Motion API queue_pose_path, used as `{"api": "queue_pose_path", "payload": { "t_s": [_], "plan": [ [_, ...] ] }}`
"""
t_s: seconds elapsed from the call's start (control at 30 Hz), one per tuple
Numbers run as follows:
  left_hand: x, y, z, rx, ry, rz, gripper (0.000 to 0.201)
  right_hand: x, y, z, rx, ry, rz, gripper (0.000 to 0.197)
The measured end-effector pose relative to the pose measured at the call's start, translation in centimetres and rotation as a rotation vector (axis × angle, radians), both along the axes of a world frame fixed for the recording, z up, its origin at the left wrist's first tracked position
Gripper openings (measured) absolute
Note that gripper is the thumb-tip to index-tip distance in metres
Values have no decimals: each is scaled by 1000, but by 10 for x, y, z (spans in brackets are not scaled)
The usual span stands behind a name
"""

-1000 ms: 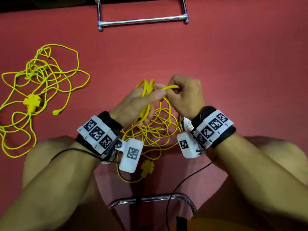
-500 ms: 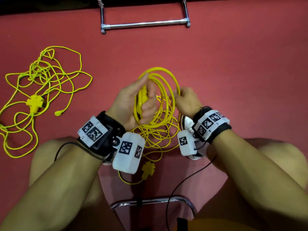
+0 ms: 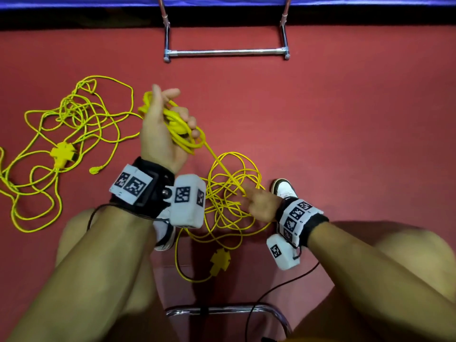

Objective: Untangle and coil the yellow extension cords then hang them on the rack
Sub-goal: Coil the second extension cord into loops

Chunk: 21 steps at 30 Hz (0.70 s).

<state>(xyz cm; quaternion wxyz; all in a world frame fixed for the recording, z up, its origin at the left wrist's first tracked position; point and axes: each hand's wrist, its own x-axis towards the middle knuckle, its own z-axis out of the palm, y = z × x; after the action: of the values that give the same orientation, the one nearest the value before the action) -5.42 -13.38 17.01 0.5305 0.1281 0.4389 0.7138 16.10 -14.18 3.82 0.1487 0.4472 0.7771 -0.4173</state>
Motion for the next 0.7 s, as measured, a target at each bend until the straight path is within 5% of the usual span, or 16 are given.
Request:
{"api": "queue_pose_path", "payload": {
  "t_s": [0.07,0.13,0.27,0.33,0.53,0.63,0.7],
  "plan": [
    [4,2,-6,-64,309,30,22,-7,-4,21,-29,81,79,36],
    [10,3,-12,-104,500,10,36,-13,-9,47,-11,123,182,33],
    [22,6,-25,-153,453,-61,72,-20,-21,76,13,172,316,28],
    [26,6,-29,-215,558,-107,81,-22,-19,80,100,247,317,23],
    [30,2,-37,-399,820,-507,80,-5,10,92,303,706,36,13],
    [41,-6,-33,-445,743,-727,43,0,20,100,348,698,-164,8],
    [52,-12,-27,-481,626,-874,58,2,24,105,374,725,-259,20]
  ]
}}
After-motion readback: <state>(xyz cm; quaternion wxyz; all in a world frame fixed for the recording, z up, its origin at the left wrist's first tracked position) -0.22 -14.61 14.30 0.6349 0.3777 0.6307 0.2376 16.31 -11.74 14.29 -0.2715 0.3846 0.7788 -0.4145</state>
